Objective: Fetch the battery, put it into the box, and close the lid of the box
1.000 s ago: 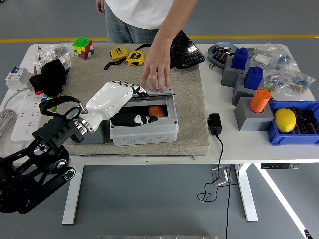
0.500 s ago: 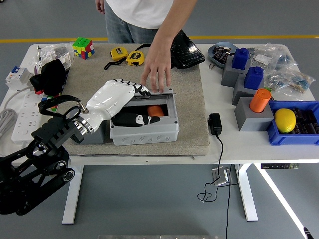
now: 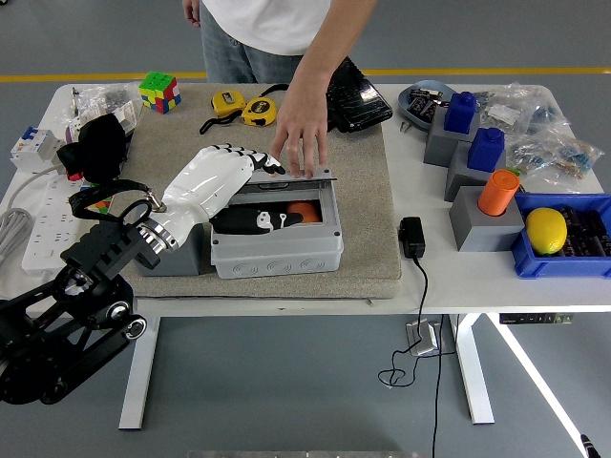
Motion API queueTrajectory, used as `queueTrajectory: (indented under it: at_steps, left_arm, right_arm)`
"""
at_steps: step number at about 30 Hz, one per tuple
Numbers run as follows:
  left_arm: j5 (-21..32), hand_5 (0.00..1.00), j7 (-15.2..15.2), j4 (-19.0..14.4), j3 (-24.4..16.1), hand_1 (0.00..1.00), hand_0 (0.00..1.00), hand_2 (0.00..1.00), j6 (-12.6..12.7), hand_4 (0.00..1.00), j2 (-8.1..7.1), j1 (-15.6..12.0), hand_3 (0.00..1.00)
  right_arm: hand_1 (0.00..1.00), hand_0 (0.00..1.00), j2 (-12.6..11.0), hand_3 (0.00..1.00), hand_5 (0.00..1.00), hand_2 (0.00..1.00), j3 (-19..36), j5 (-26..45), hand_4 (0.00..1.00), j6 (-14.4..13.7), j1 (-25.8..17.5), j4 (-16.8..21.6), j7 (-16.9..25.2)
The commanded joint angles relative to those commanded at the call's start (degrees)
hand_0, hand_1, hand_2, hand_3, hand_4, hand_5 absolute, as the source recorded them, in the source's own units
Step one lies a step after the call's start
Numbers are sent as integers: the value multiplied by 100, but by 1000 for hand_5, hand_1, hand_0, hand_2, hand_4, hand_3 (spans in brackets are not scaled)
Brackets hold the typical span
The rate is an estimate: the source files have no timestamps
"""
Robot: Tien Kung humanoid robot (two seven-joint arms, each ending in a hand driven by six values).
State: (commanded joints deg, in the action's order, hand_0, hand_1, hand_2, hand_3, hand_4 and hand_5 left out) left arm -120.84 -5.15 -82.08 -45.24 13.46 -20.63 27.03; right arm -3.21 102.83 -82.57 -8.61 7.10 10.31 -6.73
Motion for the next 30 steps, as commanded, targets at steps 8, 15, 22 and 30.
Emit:
queueTrajectory:
  at_steps: [8,15,22,30]
  left_arm:
    - [160,998,8,85,112,718,685,684,-99,998,-64,-138,690]
    - [405,998,29,-145,212,695,639,675,-98,998,-293,-324,684]
    - [337,998,35,-234,159,697,645,674,-50,998,-353,-364,683]
    - [119,998,75,-131,-249,714,690,678,36,998,-113,-351,690]
  right_arm:
    - [788,824,0,796,998,763,22,-30,998,1,-32,0,-11]
    - [788,824,-9,796,998,762,28,-25,998,0,-31,0,-3]
    - [788,824,-9,796,998,762,19,-18,998,2,-35,0,0]
    - [788,824,-7,796,998,762,9,-2,998,-1,12,0,-3]
